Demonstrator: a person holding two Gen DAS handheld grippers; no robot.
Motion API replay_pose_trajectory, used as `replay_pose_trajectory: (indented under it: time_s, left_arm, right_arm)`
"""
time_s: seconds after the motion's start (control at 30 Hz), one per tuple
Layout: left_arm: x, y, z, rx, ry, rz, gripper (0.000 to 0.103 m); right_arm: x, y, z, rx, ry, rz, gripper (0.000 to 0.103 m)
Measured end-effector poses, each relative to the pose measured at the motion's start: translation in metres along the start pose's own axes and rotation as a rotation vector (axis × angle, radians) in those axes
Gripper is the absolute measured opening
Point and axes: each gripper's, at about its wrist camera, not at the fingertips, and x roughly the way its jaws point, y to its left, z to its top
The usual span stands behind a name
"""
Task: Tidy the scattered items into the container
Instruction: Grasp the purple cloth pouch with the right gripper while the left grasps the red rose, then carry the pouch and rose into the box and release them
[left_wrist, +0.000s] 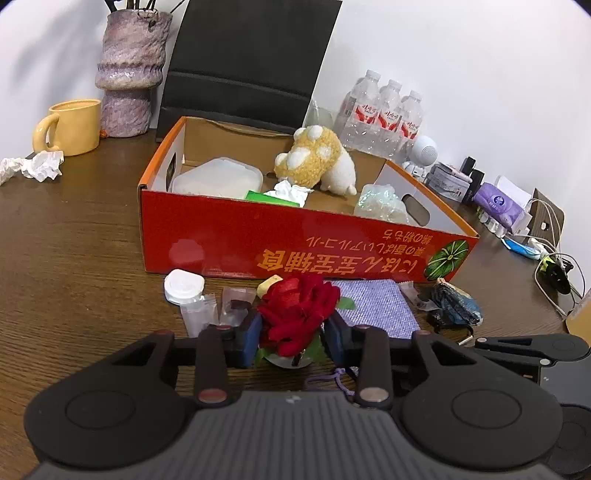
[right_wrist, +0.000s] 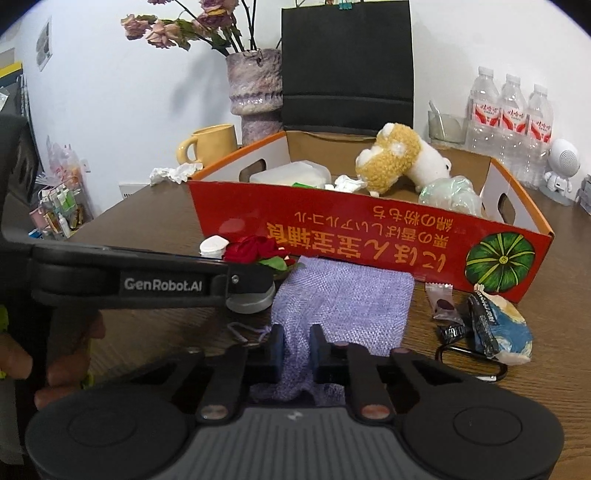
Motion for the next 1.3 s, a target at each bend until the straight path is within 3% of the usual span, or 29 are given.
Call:
replay_pose_trajectory:
  time_s: [0.53, 0.83, 1.07, 1.3]
  left_arm:
    - [-0.068, -0.012, -0.006, -0.015, -0.128, -0.011, 0.037]
    - [-0.104, -0.026, 0.034, 0.072, -0.250, 0.026, 0.037]
    - [-0.088, -0.030, 0.086, 0.083, -0.281, 0.036, 0.037]
    - [-0.036, -0.019, 0.118, 0.057, -0.226, 0.061, 0.037]
  right_arm:
    - [-0.062, -0.015, -0.001, 0.077, -0.150, 0.003, 0.008]
    - [-0.103, -0.025, 0.030, 0.058, -0.281, -0.008, 0.008]
    - [-0.104, -0.038, 0.083, 0.030, -0.358, -0.040, 0.008]
    - [-0.058, -0.050, 0.122, 0.011, -0.294, -0.045, 0.008]
